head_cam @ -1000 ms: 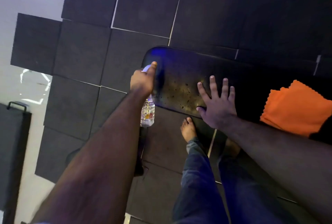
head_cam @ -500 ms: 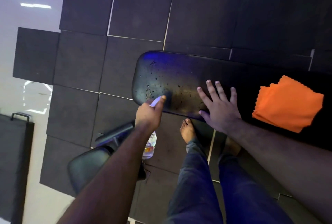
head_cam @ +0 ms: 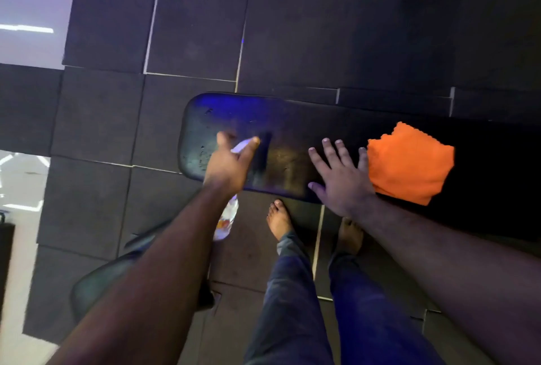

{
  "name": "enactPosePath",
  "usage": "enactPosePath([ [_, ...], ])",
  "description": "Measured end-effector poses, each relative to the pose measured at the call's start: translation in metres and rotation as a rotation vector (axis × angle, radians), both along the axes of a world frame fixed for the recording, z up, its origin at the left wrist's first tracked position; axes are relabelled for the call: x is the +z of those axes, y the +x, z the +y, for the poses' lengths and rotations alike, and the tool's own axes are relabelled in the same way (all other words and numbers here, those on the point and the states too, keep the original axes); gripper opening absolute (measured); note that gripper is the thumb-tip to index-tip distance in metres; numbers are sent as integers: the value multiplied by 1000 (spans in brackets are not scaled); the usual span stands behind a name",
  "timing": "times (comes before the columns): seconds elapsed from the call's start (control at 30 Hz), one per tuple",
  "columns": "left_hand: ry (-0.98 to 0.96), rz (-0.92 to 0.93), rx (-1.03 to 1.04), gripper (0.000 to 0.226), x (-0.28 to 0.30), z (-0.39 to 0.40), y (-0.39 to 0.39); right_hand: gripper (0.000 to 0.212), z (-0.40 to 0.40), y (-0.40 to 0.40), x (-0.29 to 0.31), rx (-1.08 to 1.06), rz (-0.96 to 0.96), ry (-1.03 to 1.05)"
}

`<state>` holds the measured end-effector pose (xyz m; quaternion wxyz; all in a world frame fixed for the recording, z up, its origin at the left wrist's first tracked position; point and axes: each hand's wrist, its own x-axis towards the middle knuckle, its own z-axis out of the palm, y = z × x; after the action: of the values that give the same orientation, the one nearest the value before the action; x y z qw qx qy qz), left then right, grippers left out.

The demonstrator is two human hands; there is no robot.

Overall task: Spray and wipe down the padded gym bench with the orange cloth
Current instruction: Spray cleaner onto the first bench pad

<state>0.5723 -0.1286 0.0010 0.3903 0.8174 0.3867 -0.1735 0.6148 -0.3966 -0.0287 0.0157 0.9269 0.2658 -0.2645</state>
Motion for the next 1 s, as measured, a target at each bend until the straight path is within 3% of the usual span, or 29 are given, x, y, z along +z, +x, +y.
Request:
enactPosePath([
  [0.17,-56,1,-32,69,2,-39,-45,80,-14,-9,-3,12,39,14],
  [0.33,-64,-104,-91,74,3,-76,21,85,-40,-4,-7,8,18,12],
  [0.5,-105,-83,-182,74,-1,-96,77,86,-74,19,-5,-23,-36,-18],
  [0.73,25,-2,-426,89,-10,-129,2,82,-127,54,-8,-471,-97,-53],
  [0.87,-59,-82,-300,81,-5,-148,6,94,-151,60,-4,-715,-49,-60],
  [0.93,-125,-183,-227,76,4,-164,25,84,-158,63,-1,-694,-70,-23],
  [1.0,-210,-308,-153,65,16,-182,46,66,-166,69,4,-747,43,127],
])
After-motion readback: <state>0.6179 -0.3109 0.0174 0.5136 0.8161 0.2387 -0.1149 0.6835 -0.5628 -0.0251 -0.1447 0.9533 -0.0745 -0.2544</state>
